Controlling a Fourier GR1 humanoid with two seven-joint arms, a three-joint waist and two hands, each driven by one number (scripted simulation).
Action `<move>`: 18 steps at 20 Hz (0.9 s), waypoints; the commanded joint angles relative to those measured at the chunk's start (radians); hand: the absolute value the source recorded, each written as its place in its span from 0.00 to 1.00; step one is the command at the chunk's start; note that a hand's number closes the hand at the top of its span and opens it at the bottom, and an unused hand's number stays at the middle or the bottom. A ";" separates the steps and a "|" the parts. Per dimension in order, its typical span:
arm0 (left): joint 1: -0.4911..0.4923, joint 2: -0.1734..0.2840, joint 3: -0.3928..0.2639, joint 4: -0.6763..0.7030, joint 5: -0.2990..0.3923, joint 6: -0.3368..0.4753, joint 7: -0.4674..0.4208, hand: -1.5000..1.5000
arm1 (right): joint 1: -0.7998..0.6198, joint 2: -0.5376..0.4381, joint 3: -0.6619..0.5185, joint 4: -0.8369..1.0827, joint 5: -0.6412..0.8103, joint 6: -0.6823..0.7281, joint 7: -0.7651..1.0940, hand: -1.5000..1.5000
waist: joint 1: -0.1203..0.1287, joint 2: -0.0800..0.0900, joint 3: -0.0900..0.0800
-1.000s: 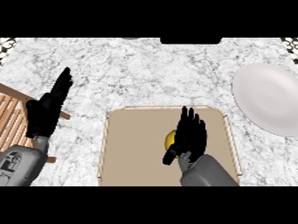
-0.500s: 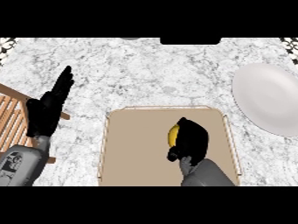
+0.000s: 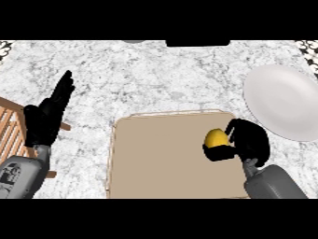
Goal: Pick the lemon from the tray and place it in the plate
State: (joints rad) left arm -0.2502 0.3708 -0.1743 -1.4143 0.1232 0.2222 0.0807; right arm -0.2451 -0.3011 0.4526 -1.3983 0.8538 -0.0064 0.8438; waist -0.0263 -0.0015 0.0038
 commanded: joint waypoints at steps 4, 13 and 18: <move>0.017 0.007 0.020 0.000 0.008 0.006 -0.001 0.50 | 0.030 -0.339 -0.149 0.005 -0.134 0.023 -0.410 1.00 | -0.039 0.008 0.010; 0.033 0.007 0.022 -0.003 0.005 0.008 -0.015 0.50 | -0.013 -0.529 -0.439 0.042 -0.400 -0.091 -0.973 1.00 | -0.035 0.007 0.016; 0.035 0.002 0.016 -0.008 0.003 0.003 -0.025 0.50 | -0.018 -0.594 -0.569 0.132 -0.596 0.000 -1.322 1.00 | -0.010 0.010 0.011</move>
State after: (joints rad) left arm -0.2151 0.3747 -0.1537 -1.4206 0.1285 0.2295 0.0620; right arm -0.2578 -0.8464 -0.0225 -1.3291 0.3851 -0.0481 -0.2416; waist -0.0526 0.0033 0.0162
